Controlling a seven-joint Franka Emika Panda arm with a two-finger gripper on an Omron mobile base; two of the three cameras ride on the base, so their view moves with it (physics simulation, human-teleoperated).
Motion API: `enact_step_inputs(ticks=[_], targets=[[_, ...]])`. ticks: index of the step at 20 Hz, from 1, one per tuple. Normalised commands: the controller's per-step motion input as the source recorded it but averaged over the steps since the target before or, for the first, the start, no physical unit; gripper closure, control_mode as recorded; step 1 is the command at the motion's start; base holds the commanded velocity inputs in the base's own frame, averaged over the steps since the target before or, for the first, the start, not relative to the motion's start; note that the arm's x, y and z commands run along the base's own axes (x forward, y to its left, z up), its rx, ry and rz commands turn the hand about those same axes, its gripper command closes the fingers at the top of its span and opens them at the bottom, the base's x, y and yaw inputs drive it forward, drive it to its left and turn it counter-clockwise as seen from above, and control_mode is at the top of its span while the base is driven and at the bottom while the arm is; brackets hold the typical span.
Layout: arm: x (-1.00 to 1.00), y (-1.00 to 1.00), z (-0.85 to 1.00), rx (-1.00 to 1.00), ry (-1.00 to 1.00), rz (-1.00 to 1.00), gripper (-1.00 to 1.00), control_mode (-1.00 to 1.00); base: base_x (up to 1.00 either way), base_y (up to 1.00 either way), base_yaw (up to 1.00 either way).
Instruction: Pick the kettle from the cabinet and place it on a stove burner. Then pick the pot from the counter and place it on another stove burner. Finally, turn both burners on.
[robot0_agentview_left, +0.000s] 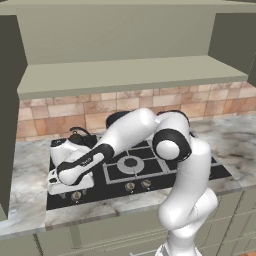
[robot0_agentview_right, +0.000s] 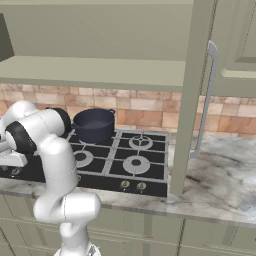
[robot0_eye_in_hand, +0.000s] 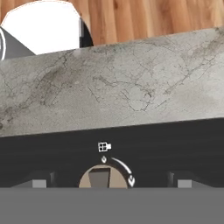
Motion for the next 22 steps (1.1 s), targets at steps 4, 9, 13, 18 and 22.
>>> enact_step_inputs(ticks=[4, 9, 13, 18, 22], targets=[[-0.07, -0.15, -0.06, 0.00, -0.04, 0.00, -1.00, -1.00, 0.00, 0.00, 0.00], [0.00, -0.16, -0.08, 0.00, -0.04, 0.00, -1.00, -1.00, 0.00, 0.00, 0.00], [0.07, 0.00, -0.10, 0.00, -0.03, 0.00, -1.00, -1.00, 0.00, 0.00, 0.00], [0.13, 0.00, -0.11, 0.00, -0.01, 0.00, -1.00, -1.00, 0.00, 0.00, 0.00], [0.15, 0.06, -0.06, 0.00, 0.00, 0.00, -1.00, -1.00, 0.00, 0.00, 0.00]])
